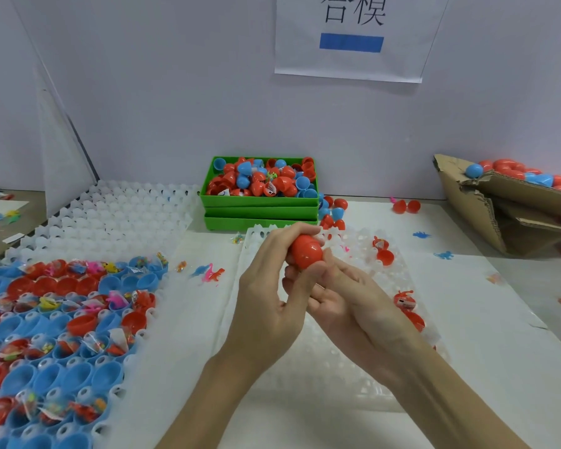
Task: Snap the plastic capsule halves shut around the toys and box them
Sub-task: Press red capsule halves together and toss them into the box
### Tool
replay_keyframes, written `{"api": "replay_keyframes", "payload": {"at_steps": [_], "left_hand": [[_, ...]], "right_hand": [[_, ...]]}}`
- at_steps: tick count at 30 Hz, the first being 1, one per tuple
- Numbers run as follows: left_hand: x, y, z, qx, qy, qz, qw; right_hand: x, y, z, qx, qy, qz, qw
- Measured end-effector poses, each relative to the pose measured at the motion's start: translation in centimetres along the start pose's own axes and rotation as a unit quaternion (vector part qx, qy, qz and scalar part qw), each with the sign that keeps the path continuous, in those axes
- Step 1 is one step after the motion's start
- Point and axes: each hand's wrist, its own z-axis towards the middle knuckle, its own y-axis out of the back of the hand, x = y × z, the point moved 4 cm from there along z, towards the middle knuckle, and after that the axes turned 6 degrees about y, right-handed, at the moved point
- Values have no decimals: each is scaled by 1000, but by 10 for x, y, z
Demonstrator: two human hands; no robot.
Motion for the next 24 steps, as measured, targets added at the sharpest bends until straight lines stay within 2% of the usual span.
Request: {"api": "replay_keyframes", "payload": {"at_steps": [6, 11, 18, 24], "left_hand": [[-5, 10, 0, -85, -55, 78, 992], [-1, 14, -1, -112, -23, 82, 990], [2, 11, 1, -98, 44, 29, 994], [19, 5, 3, -13, 127, 51, 990]], "right_hand": [[-4, -4, 2, -1, 2, -13, 1000], [-6, -3, 1, -15, -13, -8, 1000], [-12, 4, 1, -49, -13, -18, 999], [4, 13, 6, -64, -30, -37, 997]]}}
